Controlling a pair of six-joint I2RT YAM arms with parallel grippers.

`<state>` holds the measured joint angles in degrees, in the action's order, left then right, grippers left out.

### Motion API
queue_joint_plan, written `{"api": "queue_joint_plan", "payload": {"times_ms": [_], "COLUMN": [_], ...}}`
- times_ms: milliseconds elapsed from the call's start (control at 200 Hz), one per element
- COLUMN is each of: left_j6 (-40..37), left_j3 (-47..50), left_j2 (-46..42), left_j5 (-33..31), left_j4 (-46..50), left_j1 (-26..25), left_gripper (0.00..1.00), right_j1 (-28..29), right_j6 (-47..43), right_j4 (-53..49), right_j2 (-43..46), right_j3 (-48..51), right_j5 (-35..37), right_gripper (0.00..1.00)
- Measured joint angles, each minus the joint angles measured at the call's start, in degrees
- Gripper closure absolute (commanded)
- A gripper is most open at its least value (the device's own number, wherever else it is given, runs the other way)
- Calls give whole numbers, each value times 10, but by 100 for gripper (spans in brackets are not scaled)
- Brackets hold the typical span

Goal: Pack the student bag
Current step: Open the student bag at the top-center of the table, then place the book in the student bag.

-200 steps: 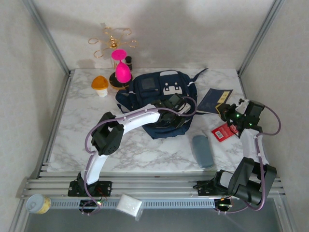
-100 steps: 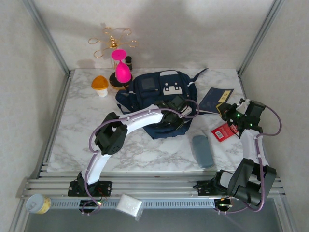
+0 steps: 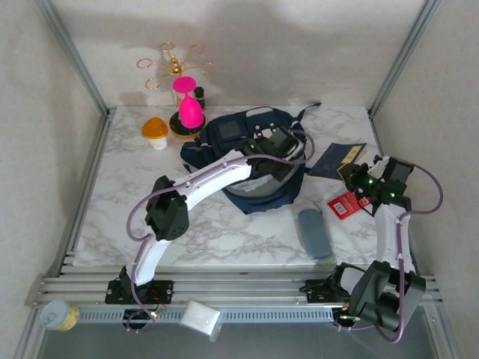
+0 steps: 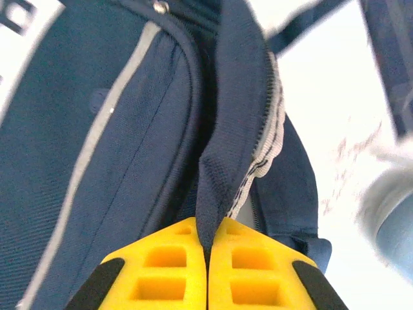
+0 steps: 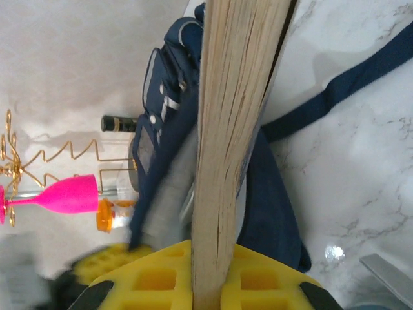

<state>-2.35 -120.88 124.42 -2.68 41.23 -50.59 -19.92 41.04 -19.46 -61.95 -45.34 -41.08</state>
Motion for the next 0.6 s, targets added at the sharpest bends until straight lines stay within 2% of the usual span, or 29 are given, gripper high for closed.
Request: {"api": "queue_joint_plan", "payload": {"times_ms": [130, 290, 446, 601], "left_j6": [2, 12, 42, 75], "left_j3": [-38, -101, -103, -103], "left_j2": [-45, -48, -48, -48], "left_j5": [-48, -73, -70, -75], "left_j4": [0, 13, 19, 20], "left_j1": [5, 9, 5, 4], "left_gripper": [100, 100, 100, 100], "right_j1": [35, 154, 282, 319], "right_j6": [-17, -21, 5, 54], "right_j4": [-26, -14, 60, 189], "right_j2": [9, -29, -96, -177], "right_j3": [-8, -8, -7, -6], "right_j5": [-3, -37, -61, -65], "right_gripper": [100, 100, 100, 100]}}
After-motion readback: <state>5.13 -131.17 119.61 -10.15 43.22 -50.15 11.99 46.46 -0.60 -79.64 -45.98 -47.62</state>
